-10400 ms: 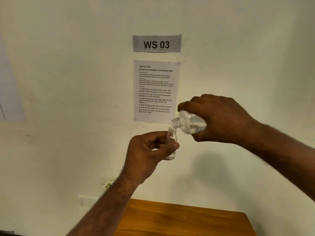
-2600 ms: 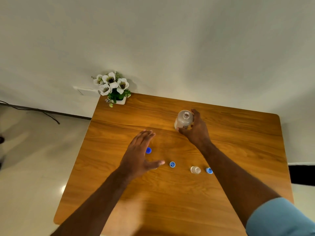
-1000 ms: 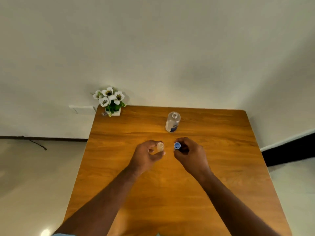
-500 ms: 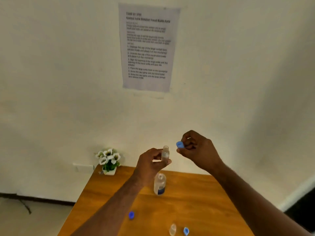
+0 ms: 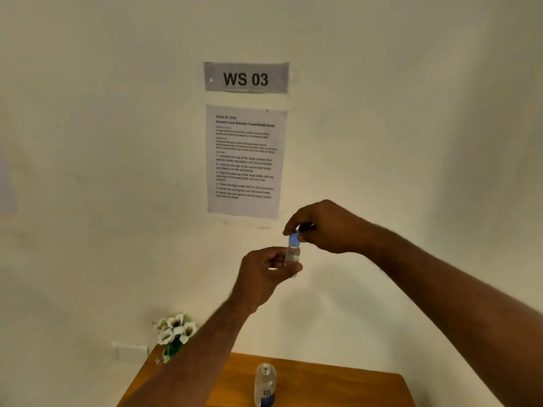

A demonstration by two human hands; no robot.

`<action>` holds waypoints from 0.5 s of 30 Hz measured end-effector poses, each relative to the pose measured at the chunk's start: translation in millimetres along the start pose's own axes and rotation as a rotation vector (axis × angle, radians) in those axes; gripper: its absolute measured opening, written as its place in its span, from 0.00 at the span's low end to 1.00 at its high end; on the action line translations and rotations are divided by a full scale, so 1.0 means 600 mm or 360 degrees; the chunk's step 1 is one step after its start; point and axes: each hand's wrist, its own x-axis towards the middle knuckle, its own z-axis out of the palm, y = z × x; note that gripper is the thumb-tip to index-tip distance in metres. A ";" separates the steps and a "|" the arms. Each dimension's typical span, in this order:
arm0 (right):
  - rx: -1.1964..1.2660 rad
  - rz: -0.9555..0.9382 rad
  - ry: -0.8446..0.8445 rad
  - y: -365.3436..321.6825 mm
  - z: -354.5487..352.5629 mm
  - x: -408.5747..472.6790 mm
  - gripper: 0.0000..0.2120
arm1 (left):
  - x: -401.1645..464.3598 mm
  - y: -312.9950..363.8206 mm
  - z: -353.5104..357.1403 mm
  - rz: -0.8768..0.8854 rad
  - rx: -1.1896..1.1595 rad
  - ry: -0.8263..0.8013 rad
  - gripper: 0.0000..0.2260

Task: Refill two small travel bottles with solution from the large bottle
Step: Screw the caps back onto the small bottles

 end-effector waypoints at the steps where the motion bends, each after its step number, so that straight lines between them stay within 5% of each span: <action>1: -0.0071 -0.0010 -0.0042 -0.006 -0.007 0.003 0.13 | 0.001 0.006 -0.001 -0.0016 -0.0006 0.0002 0.14; 6: -0.0277 0.0048 -0.0109 -0.034 -0.031 0.010 0.10 | -0.004 0.031 -0.006 -0.0011 -0.0075 -0.0022 0.10; 10: -0.0432 0.0228 -0.0034 -0.042 -0.036 0.016 0.22 | -0.009 0.038 -0.009 0.0013 -0.0021 -0.0043 0.08; 15: -0.0046 0.0126 -0.0121 -0.050 -0.075 0.010 0.09 | -0.011 0.040 -0.018 0.0002 -0.0063 -0.0025 0.13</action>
